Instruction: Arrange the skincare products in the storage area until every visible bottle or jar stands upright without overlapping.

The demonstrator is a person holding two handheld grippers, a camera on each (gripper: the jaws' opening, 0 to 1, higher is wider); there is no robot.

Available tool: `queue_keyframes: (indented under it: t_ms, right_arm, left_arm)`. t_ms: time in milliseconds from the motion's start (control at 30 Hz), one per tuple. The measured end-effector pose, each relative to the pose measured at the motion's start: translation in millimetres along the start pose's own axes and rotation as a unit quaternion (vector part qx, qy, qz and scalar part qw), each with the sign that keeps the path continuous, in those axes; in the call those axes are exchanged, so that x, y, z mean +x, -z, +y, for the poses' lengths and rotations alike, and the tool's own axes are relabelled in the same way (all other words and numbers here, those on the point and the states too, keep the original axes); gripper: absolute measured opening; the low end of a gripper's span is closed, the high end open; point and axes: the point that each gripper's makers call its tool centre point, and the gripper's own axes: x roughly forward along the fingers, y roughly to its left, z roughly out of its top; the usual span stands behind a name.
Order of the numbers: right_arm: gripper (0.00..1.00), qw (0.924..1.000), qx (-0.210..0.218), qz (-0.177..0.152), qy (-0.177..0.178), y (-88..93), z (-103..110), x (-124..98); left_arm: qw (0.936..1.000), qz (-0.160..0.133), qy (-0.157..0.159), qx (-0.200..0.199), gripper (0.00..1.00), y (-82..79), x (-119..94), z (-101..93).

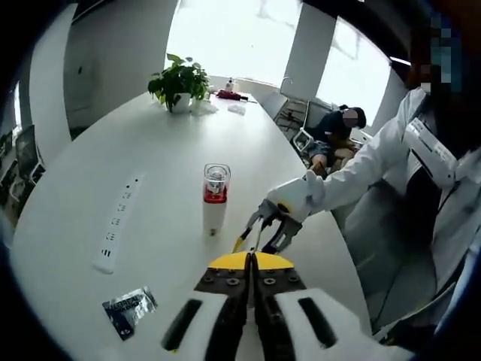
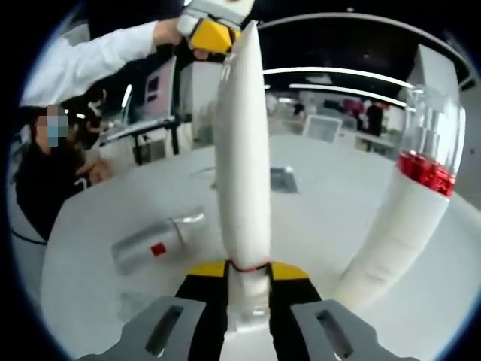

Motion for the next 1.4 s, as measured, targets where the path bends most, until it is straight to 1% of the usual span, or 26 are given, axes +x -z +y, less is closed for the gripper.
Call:
queue_keyframes:
  t_ms: [100,300,433,567,667,767,933,1067,1167,1267,1400]
  right_arm:
    - [0.13,1.0000,-0.001,0.003,0.008,-0.5,-4.8,1.9]
    - [0.13,0.9998,0.006,0.002,0.017,-1.3,-11.9,5.7]
    - [0.13,0.9998,-0.010,0.003,0.016,-1.0,-15.9,8.3]
    - [0.13,0.9995,-0.007,0.004,0.030,-0.4,-17.3,5.6]
    - [0.14,0.9994,0.002,0.000,0.034,1.0,-15.7,3.0]
    - [0.14,0.9993,0.001,0.000,0.038,2.0,-15.0,-0.4]
    - [0.15,0.9990,0.001,0.000,0.045,1.8,-19.3,-1.4]
    - [0.10,0.9989,0.001,0.003,0.046,3.1,-21.5,-4.4]
    - [0.06,0.9987,-0.001,0.004,0.050,3.8,-22.4,-6.3]
    - [0.03,0.9986,-0.004,0.008,0.052,6.0,-21.7,-7.2]
    - [0.02,0.9980,0.002,0.011,0.062,6.3,-23.7,-4.3]
  left_arm:
    - [1.0000,-0.001,-0.003,0.003,0.05,-2.5,2.3,0.2]
    - [0.9999,-0.012,-0.010,0.003,0.05,-9.8,8.4,3.5]
    - [0.9998,-0.014,-0.013,0.002,0.05,-11.8,9.9,4.3]
    - [0.9995,-0.016,-0.024,-0.006,0.05,-12.7,10.3,7.2]
    - [0.9994,-0.017,-0.029,-0.006,0.05,-13.9,11.0,8.9]
    - [0.9993,-0.017,-0.031,-0.008,0.05,-15.4,12.6,9.8]
    - [0.9993,-0.021,-0.029,-0.007,0.05,-19.8,18.6,4.9]
    - [0.9992,-0.021,-0.033,-0.007,0.05,-23.3,20.9,6.0]
    - [0.9993,-0.023,-0.029,-0.007,0.05,-24.3,21.5,4.0]
    - [0.9993,-0.022,-0.031,-0.006,0.05,-25.0,22.5,4.4]
    - [0.9992,-0.022,-0.033,-0.002,0.05,-26.2,23.5,5.2]
